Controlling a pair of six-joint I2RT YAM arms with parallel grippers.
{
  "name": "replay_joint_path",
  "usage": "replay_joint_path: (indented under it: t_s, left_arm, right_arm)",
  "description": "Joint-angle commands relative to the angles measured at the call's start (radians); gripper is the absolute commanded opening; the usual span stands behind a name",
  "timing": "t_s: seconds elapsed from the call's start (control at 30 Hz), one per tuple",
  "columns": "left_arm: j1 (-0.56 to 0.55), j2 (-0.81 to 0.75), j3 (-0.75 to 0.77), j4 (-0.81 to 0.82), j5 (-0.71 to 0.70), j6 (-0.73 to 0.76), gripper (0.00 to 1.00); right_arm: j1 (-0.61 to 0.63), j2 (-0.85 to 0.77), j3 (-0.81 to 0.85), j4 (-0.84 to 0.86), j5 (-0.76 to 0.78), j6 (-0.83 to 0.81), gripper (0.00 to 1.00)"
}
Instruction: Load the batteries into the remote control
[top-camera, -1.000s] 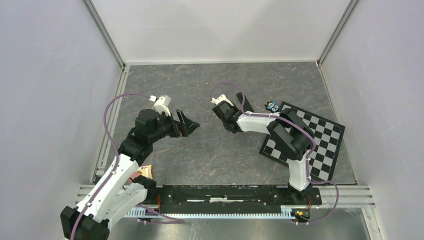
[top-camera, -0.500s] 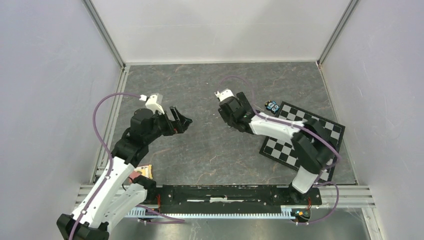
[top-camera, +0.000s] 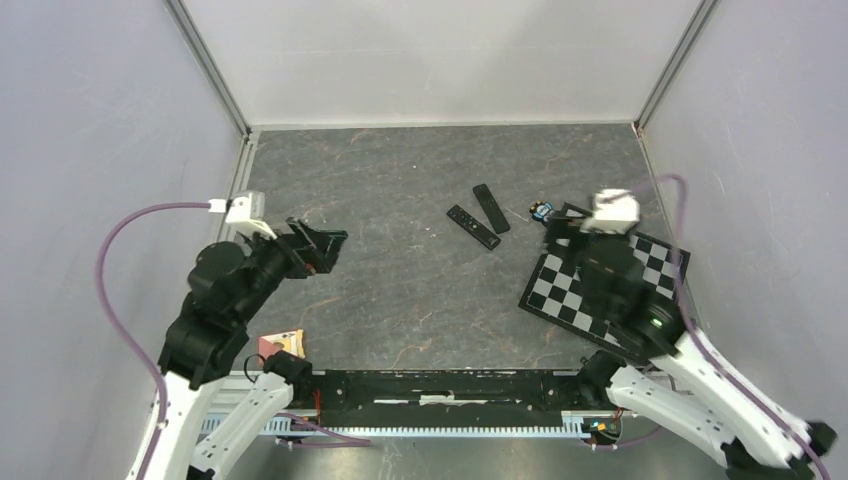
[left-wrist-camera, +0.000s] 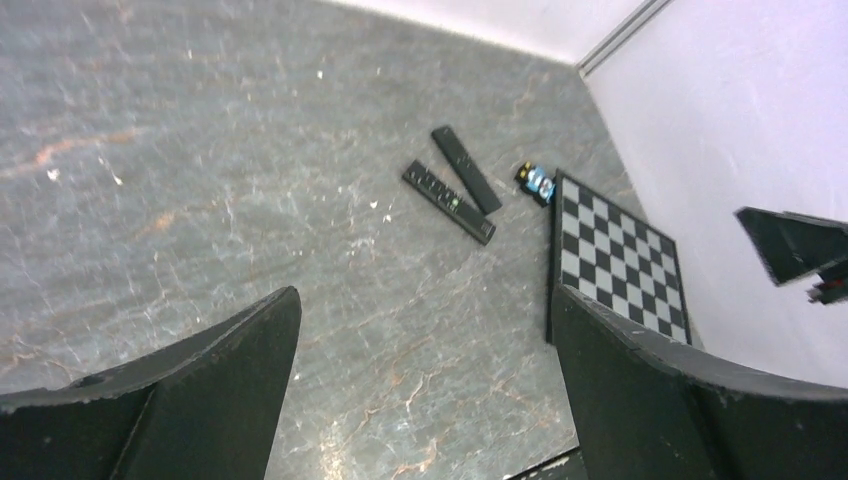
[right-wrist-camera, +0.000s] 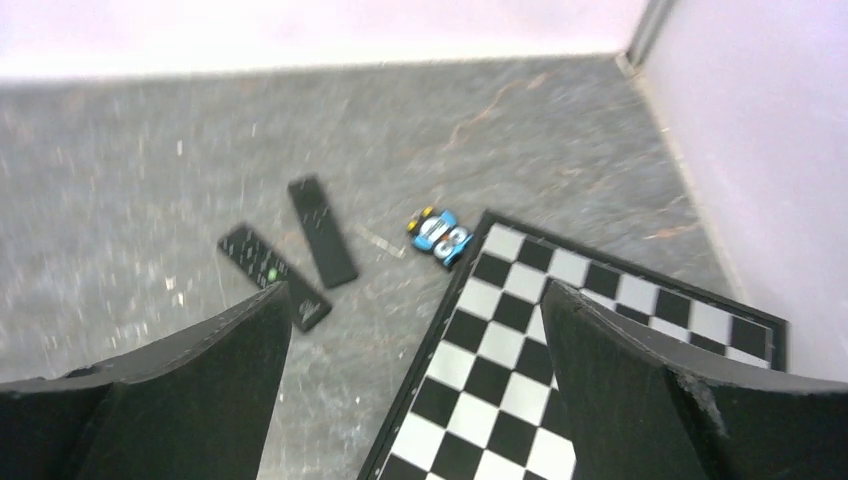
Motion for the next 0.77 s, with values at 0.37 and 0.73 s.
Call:
replay_joint_path:
  t_s: [0.37, 0.73]
  left_arm:
    - [-0.001, -0.143, 0.257, -0.144, -0.167, 0.146, 1.00]
    - [-0.001, -0.181, 0.278, -0.189, -0.216, 0.121, 1.00]
  right_arm:
    - [-0.001, -0.496, 0.237, -0.152, 0.339, -0.090, 0.98]
    - [-0.002, -0.551, 0.248, -0.126, 0.377, -0.123, 0.98]
